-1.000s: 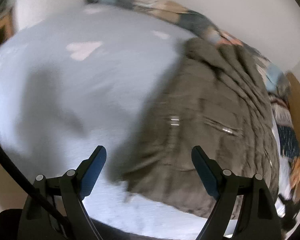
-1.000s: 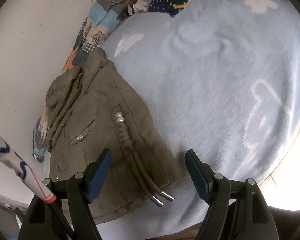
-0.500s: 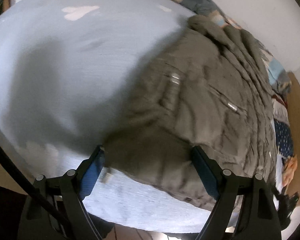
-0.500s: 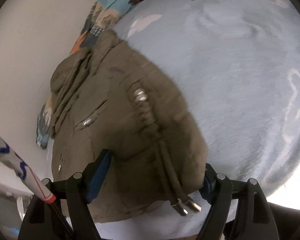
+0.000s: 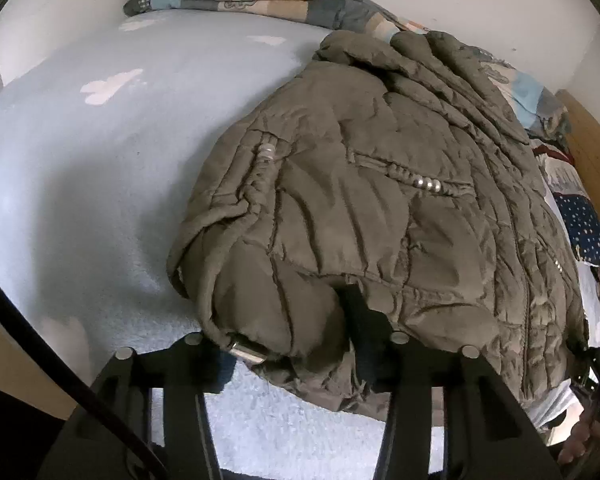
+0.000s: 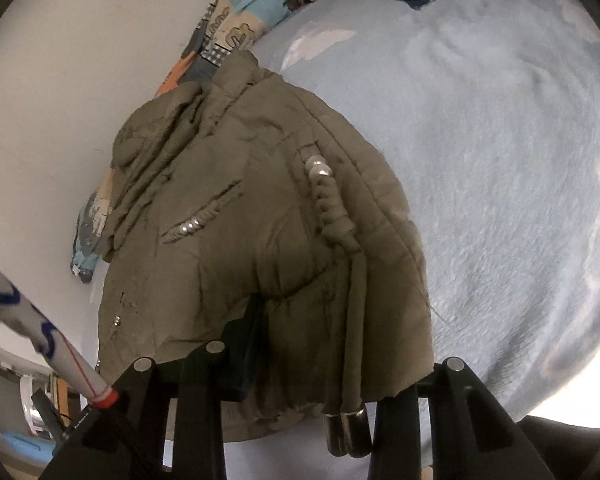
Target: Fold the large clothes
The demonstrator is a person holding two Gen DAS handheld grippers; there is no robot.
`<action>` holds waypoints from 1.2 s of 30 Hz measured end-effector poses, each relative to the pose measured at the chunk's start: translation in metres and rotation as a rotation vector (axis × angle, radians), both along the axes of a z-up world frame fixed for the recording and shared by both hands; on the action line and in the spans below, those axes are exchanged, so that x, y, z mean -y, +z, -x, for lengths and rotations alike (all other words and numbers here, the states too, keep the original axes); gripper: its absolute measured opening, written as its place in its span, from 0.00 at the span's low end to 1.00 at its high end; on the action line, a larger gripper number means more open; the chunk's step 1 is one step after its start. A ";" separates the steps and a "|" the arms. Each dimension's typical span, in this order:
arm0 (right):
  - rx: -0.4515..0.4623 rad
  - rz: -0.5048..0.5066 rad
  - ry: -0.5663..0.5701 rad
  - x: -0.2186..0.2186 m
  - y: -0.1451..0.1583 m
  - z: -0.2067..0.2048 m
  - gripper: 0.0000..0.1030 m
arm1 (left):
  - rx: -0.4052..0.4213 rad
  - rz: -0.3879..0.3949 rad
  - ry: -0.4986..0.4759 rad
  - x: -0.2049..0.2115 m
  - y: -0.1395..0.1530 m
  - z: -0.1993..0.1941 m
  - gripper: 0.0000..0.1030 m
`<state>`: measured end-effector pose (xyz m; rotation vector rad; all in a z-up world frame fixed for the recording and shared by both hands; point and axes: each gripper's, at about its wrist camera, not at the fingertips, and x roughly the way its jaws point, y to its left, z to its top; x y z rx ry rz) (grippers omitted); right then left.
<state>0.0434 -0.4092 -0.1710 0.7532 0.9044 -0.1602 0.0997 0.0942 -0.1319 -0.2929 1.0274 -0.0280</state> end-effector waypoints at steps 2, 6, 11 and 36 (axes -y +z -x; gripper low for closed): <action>-0.012 -0.009 -0.005 0.001 -0.003 0.000 0.37 | 0.000 -0.008 0.002 0.003 -0.002 -0.003 0.50; -0.019 -0.040 -0.022 0.008 -0.006 0.001 0.39 | 0.006 -0.030 -0.001 0.006 -0.002 -0.003 0.52; -0.016 -0.056 -0.024 0.011 -0.006 0.004 0.41 | 0.009 -0.035 -0.004 0.004 -0.001 -0.002 0.54; -0.048 0.361 0.097 -0.034 0.028 -0.010 0.30 | 0.123 -0.326 -0.108 0.041 0.009 -0.001 0.42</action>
